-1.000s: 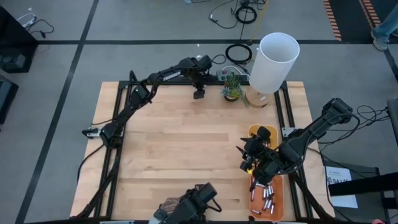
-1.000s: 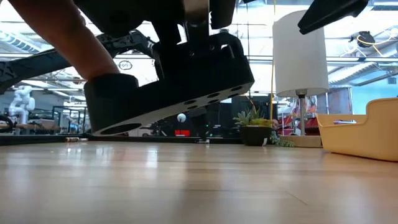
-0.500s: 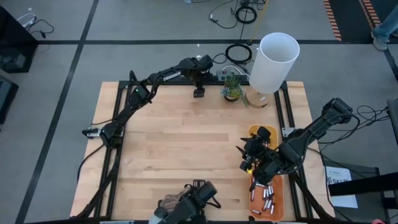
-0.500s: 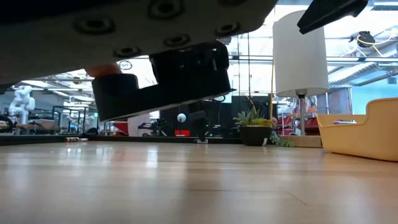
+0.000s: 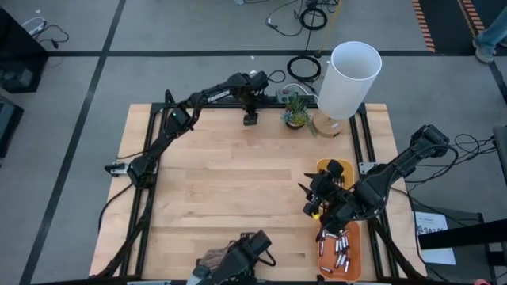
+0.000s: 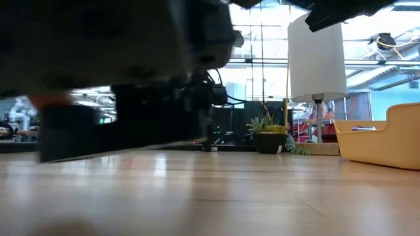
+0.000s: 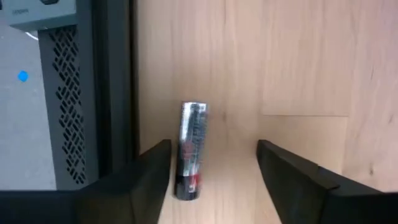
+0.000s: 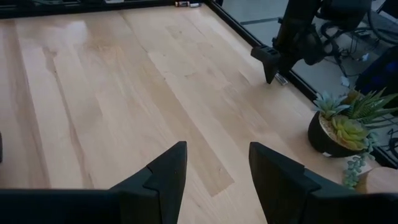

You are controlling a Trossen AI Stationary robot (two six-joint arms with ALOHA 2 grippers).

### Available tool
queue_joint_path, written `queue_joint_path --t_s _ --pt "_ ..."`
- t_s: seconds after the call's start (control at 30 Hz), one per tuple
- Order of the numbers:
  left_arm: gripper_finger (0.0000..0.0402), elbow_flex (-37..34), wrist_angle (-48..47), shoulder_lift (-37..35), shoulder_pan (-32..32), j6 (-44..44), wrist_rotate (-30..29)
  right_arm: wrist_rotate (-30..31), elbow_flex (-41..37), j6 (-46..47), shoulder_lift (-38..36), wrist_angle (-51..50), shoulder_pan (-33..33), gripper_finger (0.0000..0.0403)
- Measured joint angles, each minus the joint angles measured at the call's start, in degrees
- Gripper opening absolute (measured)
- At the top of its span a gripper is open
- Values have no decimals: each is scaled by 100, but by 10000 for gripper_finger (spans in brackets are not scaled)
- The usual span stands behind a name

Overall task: Sort batteries
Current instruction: Put the silver battery into the orange bin

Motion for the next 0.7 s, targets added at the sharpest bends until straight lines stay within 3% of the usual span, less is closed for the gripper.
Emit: queue_joint_path --t_s 0.4,0.53,0.7 --pt "81 7 -26 61 -15 -87 136 -143 0 -2 2 73 2 167" --pt "50 7 -33 65 -10 -303 239 -170 0 -2 2 80 9 167" --pt "48 34 -208 29 -158 -339 272 -260 0 -24 2 78 9 167"
